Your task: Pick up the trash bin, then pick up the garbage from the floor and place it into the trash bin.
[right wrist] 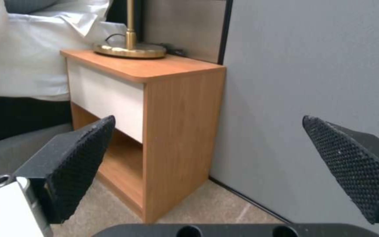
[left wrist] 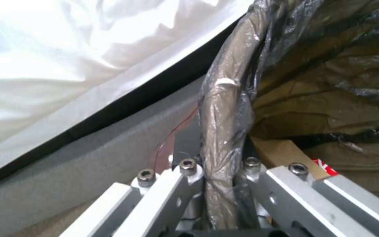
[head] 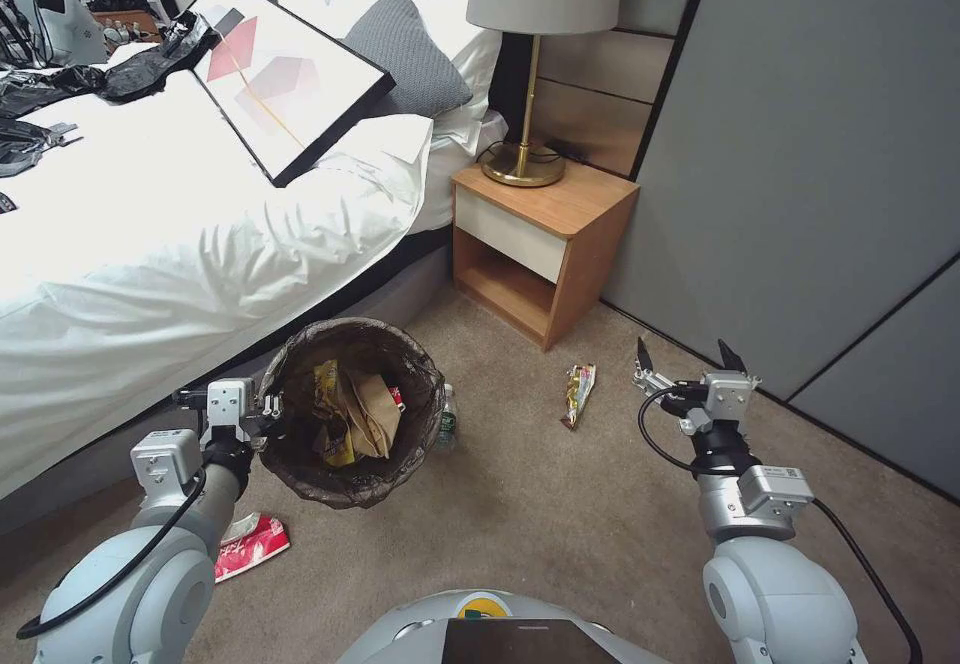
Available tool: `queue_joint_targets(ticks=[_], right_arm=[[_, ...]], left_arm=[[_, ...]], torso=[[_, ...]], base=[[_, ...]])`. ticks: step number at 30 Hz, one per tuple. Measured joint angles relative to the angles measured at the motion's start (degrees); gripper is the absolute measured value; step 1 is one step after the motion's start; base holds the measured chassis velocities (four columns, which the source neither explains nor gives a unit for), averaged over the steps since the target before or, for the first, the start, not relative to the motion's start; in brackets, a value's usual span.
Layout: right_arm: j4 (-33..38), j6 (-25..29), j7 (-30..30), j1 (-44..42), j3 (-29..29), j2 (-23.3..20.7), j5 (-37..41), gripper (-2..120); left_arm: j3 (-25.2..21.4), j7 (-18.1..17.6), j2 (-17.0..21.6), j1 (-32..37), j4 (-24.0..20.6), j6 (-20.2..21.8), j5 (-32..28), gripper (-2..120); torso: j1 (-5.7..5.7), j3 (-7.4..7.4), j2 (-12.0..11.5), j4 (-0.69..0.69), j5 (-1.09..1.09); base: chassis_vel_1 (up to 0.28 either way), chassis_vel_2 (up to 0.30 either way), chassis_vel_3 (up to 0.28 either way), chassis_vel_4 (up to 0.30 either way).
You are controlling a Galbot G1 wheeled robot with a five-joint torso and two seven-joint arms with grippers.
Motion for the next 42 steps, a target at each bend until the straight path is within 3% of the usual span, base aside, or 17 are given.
queue_joint_targets(ticks=[20,27,35,42], right_arm=[[-0.8,-0.1,0.1,0.7,-1.1,-0.8,0.3,100],[-2.8,-4.3,1.7,2.5,-1.5,-3.3,2.9,100],[-12.7,-11.7,5.6,11.5,-4.5,-9.3,14.7,100],[-22.6,-14.7,6.3,17.6,-8.1,-10.9,22.0,100]], left_arm=[[-1.7,0.6,-0.1,-0.2,0.0,0.4,-1.2,2],[-2.8,0.5,0.7,0.4,0.0,0.7,-2.5,2],[-4.0,-0.6,0.9,2.3,0.0,1.1,-3.9,2],[-3.5,-1.4,0.6,3.6,0.0,1.4,-3.9,2]], torso=[[0.00,0.00,0.0,0.00,0.00],[0.00,0.00,0.0,0.00,0.00],[0.00,0.00,0.0,0.01,0.01],[0.00,0.01,0.0,0.01,0.01]], base=[[-0.045,0.048,0.045,-0.046],[0.000,0.000,0.000,0.000],[0.000,0.000,0.000,0.000],[0.000,0.000,0.000,0.000]])
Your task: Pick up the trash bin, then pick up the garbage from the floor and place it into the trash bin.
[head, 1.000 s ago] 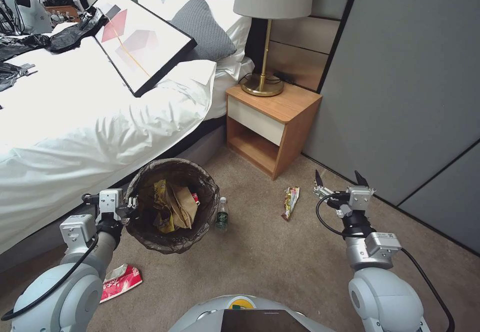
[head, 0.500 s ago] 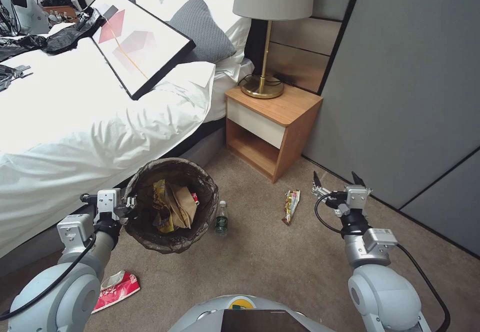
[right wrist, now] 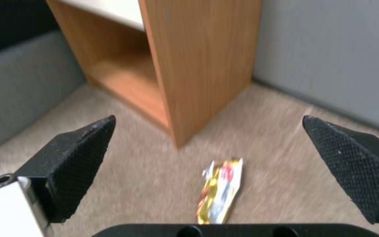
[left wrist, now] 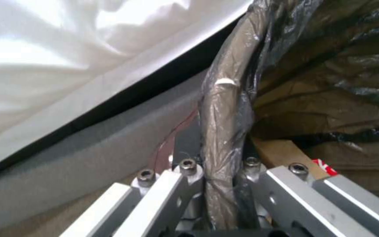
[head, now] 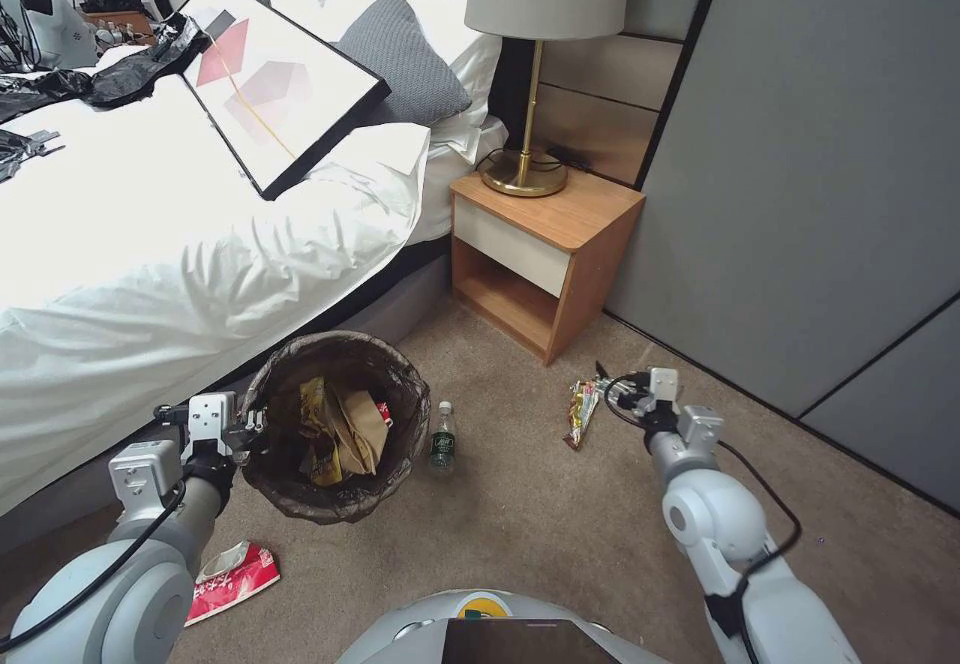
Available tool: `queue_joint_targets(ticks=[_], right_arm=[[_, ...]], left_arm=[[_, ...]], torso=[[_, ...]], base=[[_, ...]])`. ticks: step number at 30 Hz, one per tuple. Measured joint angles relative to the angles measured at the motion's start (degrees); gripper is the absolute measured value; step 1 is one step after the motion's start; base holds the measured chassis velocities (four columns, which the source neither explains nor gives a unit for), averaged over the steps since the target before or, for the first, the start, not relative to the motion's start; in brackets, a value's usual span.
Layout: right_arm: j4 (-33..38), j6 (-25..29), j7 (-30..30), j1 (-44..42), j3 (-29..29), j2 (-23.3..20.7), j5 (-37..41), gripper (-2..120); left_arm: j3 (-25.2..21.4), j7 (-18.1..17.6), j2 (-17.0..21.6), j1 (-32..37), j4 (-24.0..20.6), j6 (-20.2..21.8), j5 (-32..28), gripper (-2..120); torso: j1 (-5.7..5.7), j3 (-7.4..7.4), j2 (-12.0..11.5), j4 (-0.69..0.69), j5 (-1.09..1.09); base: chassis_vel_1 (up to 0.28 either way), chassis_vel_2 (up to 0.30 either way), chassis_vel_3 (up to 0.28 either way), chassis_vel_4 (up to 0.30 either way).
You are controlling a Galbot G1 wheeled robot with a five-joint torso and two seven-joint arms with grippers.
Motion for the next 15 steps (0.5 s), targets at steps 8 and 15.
queue_joint_targets(ticks=[8,15], right_arm=[[-12.0,-1.6,1.6,9.5,-5.4,0.0,4.1,100],[-23.2,-2.2,2.7,17.7,-8.9,0.8,5.8,100]], left_arm=[[-1.2,-0.2,0.5,0.9,0.0,0.1,-0.6,2],[-2.6,-0.2,1.2,1.2,0.0,0.2,-1.5,2]], torso=[[0.00,0.00,0.0,0.00,0.00],[0.00,0.00,0.0,0.00,0.00]], base=[[0.000,0.000,0.000,0.000],[0.000,0.000,0.000,0.000]])
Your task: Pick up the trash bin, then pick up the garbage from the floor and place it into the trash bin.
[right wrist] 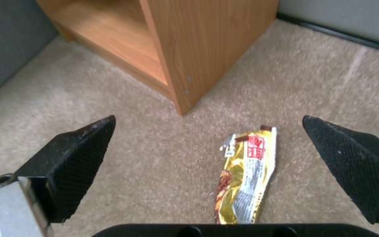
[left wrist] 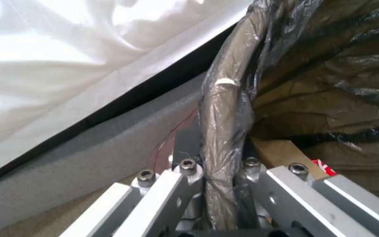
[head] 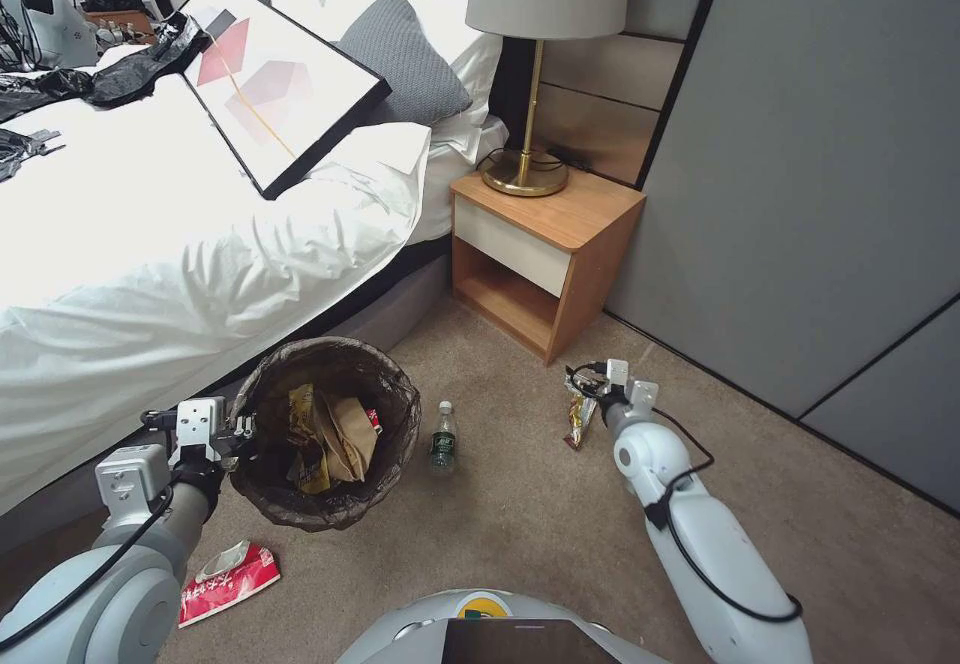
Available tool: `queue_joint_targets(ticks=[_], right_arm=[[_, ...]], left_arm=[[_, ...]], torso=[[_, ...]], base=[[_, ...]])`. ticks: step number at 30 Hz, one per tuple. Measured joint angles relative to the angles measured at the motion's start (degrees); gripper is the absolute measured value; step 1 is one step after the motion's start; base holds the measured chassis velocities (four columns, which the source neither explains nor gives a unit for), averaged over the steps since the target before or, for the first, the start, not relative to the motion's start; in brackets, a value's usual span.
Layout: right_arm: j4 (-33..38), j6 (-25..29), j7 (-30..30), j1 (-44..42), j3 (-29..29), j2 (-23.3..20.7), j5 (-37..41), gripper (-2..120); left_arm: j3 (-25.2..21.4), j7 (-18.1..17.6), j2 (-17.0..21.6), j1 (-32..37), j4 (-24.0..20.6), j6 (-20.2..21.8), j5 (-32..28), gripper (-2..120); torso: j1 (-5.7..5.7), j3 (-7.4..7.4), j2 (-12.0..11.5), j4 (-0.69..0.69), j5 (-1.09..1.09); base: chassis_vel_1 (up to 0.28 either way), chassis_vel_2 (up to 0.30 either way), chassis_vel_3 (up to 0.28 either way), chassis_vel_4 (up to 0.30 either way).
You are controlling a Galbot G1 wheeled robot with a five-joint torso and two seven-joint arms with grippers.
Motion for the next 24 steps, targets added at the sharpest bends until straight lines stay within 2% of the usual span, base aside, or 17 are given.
queue_joint_targets(ticks=[12,24], right_arm=[[-13.6,-0.3,0.9,7.4,-3.3,1.2,2.3,100],[-22.6,0.8,0.1,10.9,-5.5,2.1,1.3,100]], left_arm=[[-0.4,0.0,-0.1,0.2,0.0,0.3,-0.4,2],[-0.4,0.0,-0.3,0.0,0.0,0.5,-0.4,2]], torso=[[0.00,0.00,0.0,0.00,-0.01],[0.00,0.00,0.0,0.00,0.00]], base=[[0.000,0.000,0.000,0.000],[0.000,0.000,0.000,0.000]])
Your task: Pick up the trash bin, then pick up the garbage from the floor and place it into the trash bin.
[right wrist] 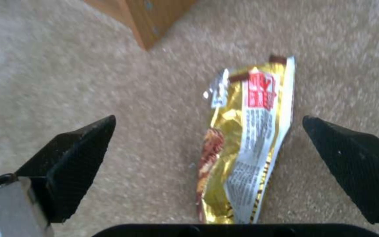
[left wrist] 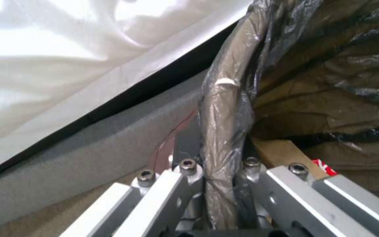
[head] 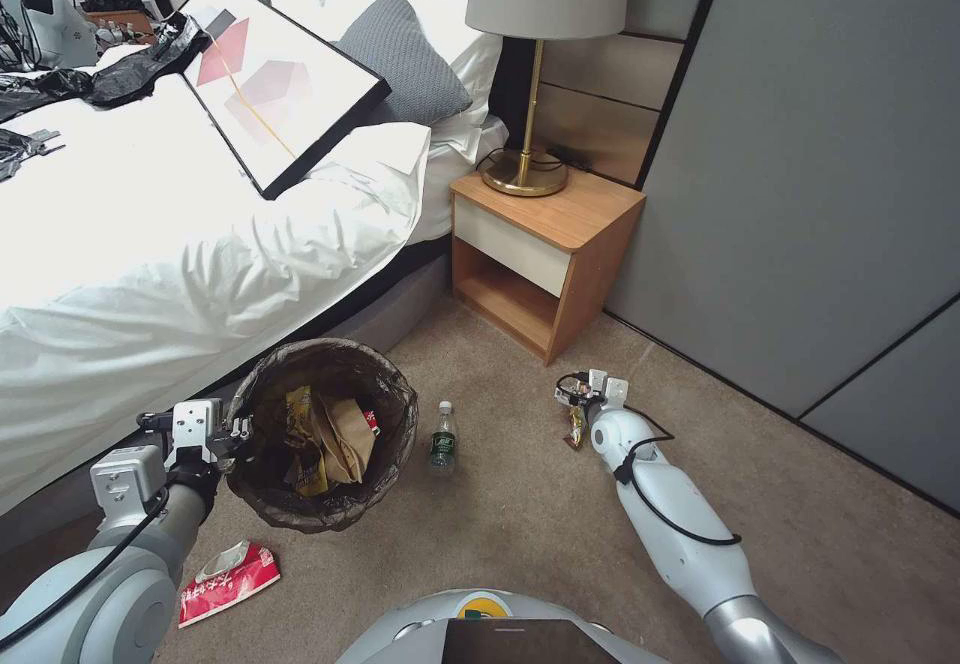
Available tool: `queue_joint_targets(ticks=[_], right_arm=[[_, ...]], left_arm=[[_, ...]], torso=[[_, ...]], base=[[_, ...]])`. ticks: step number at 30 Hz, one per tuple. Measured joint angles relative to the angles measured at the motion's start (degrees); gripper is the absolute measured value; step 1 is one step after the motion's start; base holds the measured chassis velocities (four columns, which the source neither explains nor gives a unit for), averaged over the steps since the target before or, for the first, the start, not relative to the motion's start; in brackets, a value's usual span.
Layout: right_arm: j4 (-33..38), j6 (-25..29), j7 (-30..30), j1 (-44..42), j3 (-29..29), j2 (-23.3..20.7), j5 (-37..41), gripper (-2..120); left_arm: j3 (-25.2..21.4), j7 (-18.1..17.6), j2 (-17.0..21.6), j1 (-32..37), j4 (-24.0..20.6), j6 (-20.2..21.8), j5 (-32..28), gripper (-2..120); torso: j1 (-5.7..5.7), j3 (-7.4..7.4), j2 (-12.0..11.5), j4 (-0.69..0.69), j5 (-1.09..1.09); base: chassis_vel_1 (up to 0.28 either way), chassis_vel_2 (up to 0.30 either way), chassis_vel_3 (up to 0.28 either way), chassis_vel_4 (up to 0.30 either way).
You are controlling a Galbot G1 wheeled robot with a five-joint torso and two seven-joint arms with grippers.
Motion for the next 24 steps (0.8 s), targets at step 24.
queue_joint_targets(ticks=[24], right_arm=[[-9.3,1.7,-0.8,3.1,0.0,1.4,-1.8,100]], left_arm=[[0.2,0.0,-0.3,-0.3,0.0,0.2,0.1,2]], torso=[[0.00,-0.01,0.0,0.00,0.00]], base=[[0.000,0.000,0.000,0.000]])
